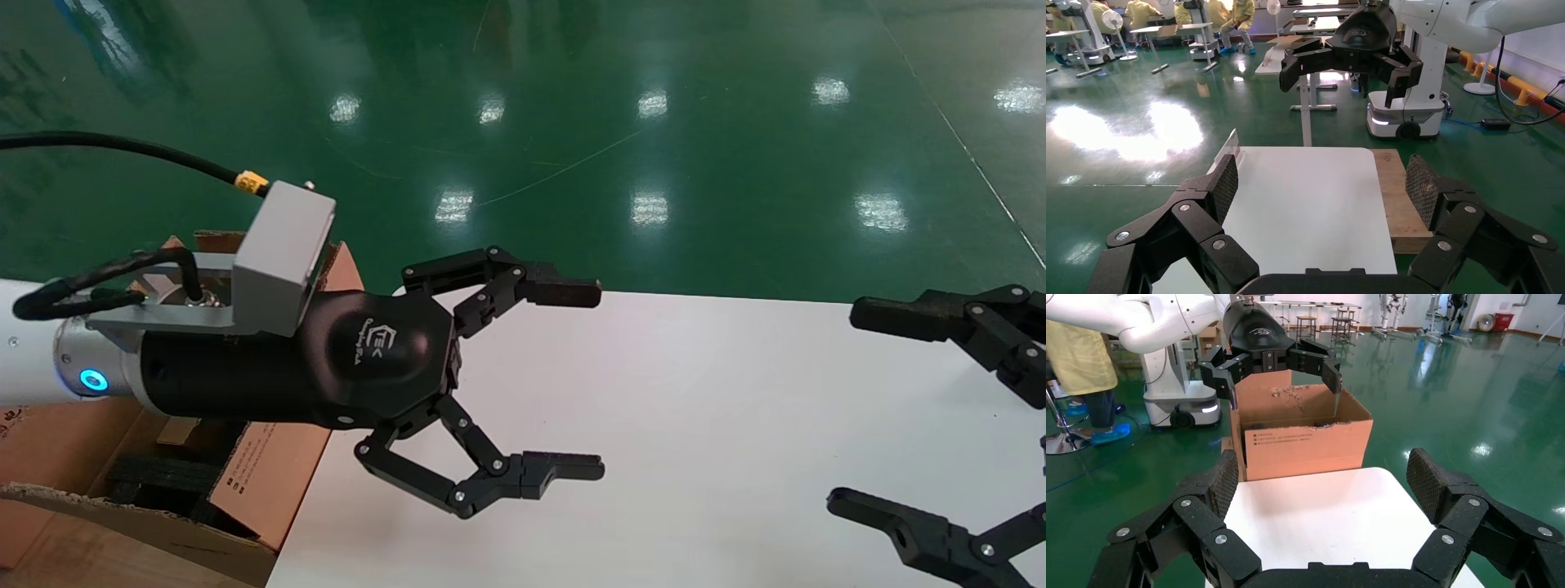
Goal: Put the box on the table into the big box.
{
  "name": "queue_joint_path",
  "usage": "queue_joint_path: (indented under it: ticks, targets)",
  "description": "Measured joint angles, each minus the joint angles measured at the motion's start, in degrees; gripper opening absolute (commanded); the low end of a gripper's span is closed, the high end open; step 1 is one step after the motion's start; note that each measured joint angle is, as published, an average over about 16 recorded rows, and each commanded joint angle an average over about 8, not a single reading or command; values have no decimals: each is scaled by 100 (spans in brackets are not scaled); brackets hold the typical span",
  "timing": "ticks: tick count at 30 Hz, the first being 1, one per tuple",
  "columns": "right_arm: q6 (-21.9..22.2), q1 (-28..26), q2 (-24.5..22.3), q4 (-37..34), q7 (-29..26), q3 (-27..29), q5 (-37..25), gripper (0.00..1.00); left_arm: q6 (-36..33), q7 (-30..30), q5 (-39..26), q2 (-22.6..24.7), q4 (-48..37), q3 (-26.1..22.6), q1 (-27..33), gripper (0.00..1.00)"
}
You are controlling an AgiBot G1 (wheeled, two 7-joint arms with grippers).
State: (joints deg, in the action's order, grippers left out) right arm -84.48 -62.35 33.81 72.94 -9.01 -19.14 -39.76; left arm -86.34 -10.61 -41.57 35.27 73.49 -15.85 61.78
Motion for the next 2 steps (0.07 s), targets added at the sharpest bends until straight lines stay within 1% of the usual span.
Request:
queue_joint_path:
  ticks: [2]
  targets:
    - [0, 0, 0, 0, 0, 0, 0, 100, 8, -2, -3, -3, 1, -2, -3, 100]
